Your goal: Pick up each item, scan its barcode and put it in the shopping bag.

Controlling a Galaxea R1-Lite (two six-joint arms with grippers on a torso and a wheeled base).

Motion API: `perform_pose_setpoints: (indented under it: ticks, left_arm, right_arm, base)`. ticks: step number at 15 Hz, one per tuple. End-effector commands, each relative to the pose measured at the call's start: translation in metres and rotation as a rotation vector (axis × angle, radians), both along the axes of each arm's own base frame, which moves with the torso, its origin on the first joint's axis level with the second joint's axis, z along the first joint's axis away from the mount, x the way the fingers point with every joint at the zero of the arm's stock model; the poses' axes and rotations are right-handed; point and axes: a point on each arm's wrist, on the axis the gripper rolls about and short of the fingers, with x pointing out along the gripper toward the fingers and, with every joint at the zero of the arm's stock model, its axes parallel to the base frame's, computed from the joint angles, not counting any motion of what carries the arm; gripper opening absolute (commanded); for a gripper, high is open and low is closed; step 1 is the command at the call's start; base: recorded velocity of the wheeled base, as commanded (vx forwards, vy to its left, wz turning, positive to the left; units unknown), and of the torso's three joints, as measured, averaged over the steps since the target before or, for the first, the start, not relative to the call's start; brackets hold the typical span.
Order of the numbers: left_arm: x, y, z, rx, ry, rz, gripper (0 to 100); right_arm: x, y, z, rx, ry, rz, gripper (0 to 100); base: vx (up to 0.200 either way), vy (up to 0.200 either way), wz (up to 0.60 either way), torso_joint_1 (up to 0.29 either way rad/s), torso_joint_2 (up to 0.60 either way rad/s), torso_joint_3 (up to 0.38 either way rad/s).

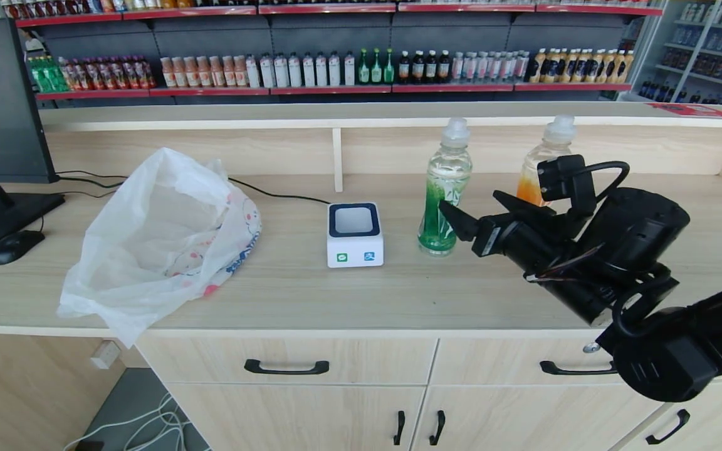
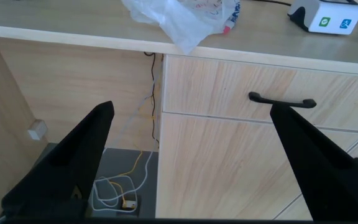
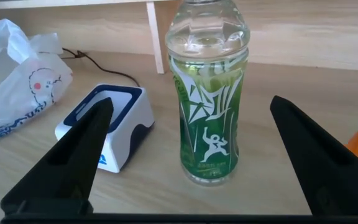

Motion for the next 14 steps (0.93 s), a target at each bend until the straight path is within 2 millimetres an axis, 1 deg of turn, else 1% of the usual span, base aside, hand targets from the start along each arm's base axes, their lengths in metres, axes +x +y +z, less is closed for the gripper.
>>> perform_pose_setpoints:
  ticks: [1, 3, 9, 10, 14]
  left_arm:
    - [0.0, 0.0, 0.0, -0.001, 0.001, 0.0, 100]
    - [0.0, 0.0, 0.0, -0.001, 0.001, 0.0, 100]
    - [0.0, 0.0, 0.0, -0.001, 0.001, -0.002, 100]
    - [0.0, 0.0, 0.0, -0.001, -0.002, 0.001, 100]
    - [0.0, 0.0, 0.0, -0.001, -0.002, 0.0, 100]
  right_arm:
    - [0.012, 0.008, -0.01, -0.006, 0.016, -0.01, 100]
    - [0.017, 0.013, -0.013, 0.007, 0.022, -0.058, 100]
    - [0.037, 0.018, -0.021, 0.009, 0.021, -0.076, 100]
    - [0.04, 0.017, -0.022, 0.01, 0.02, -0.084, 100]
    - [0.055, 0.0, -0.025, 0.011, 0.016, -0.136, 100]
  base:
    - [0.0, 0.0, 0.0, 0.0, 0.0, 0.0]
    - [0.0, 0.0, 0.0, 0.0, 0.0, 0.0]
    - [0.0, 0.0, 0.0, 0.0, 0.0, 0.0]
    - [0.0, 0.0, 0.0, 0.0, 0.0, 0.0]
    - [0.0, 0.0, 0.0, 0.0, 0.0, 0.0]
